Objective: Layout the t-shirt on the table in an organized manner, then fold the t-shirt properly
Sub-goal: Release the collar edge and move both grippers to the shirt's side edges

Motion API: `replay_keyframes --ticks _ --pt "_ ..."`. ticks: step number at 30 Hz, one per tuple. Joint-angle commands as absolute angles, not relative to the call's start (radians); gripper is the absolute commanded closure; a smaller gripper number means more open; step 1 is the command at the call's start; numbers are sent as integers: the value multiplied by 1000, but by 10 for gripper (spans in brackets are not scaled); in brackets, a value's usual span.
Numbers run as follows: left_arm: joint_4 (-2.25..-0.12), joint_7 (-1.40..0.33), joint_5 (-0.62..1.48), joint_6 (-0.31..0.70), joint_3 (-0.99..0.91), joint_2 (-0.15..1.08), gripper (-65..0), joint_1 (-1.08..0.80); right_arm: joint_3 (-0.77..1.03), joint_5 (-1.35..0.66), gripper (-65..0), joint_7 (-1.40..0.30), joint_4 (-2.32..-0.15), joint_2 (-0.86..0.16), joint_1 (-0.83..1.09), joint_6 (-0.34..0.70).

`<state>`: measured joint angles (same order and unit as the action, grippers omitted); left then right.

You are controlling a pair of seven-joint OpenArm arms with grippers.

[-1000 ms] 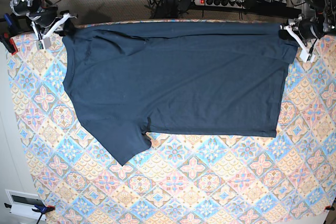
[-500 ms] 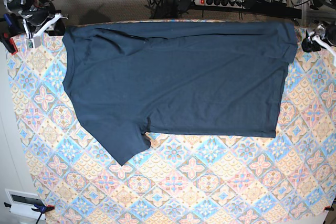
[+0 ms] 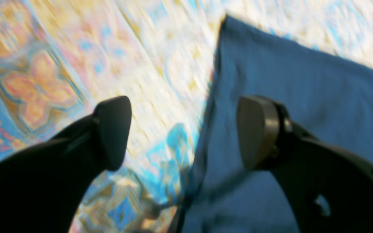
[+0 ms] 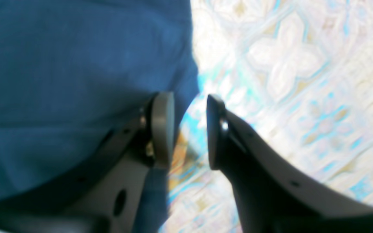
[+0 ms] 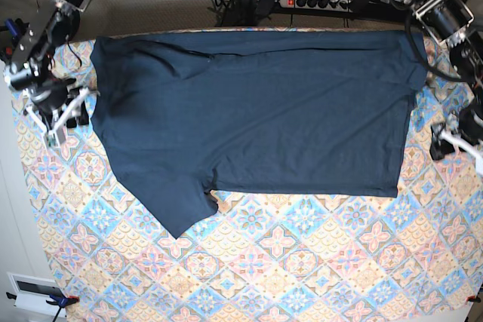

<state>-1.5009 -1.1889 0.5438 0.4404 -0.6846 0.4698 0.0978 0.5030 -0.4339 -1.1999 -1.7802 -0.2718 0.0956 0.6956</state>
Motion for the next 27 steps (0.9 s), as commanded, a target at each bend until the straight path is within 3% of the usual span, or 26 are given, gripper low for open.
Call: replay_keyframes --ticks 1,11,17,27 --pt "-1461 -1168 521 438 -648 486 -498 156 487 -430 -162 -1178 -1794 -289 54 698" --pt "-1058 -811 455 438 -338 487 -498 329 377 -326 -161 -1178 -1790 -283 -54 698" --pt "-845 -647 455 437 -289 484 -498 381 380 -326 -161 -1178 -1790 -282 -54 698" --pt "-653 -526 463 437 -111 463 -494 463 380 -326 -161 -1176 -1790 -249 -54 698"
